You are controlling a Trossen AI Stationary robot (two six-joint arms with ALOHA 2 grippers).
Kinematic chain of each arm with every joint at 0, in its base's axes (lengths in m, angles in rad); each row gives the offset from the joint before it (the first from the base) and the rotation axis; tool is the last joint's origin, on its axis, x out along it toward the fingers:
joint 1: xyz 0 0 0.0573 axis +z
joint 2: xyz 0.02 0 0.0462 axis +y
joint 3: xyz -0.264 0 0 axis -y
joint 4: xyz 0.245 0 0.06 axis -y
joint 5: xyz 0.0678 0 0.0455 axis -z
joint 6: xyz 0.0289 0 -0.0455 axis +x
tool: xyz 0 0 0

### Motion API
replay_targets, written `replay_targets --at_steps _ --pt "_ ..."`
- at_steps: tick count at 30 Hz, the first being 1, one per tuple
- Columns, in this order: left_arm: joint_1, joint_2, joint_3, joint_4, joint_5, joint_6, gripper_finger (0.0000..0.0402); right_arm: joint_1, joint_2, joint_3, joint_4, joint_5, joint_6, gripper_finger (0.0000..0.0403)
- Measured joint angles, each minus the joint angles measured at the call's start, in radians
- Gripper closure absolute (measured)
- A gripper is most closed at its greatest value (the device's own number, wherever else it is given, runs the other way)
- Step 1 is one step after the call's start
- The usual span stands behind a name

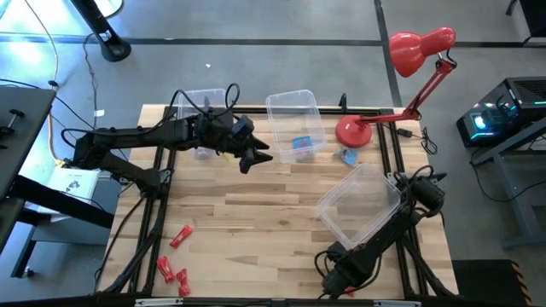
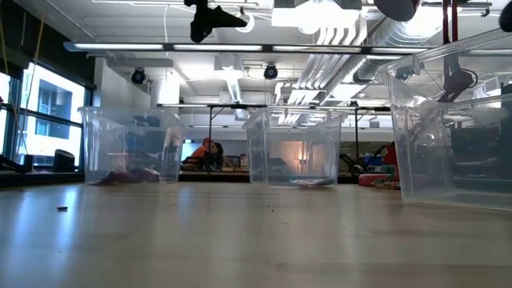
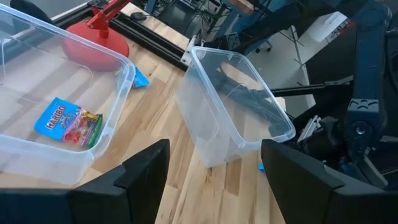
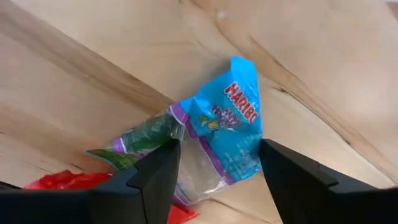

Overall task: Sort candy
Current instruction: Put the blue candy into the top right transparent bin

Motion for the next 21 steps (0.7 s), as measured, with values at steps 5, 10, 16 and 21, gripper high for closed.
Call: replay_targets --at_steps 5,10,16,21 --pt "0.001 0.0 0.0 0.002 -0.003 0.0 0.0154 0.008 0.016 0.0 0.002 -0.017 -0.038 0.0275" --pt "0.024 -0.018 0.033 0.002 -0.006 0.066 0.0154 0.029 -0.015 0.002 -0.027 -0.021 -0.061 0.0383" --pt "0.084 -0.076 0.075 0.0 -0.057 0.163 0.0154 0.051 -0.119 0.052 -0.224 0.058 -0.09 0.0396" --pt "0.13 -0.145 0.085 -0.003 -0.072 0.195 0.0154 0.069 -0.228 0.128 -0.294 0.165 -0.181 0.0397"
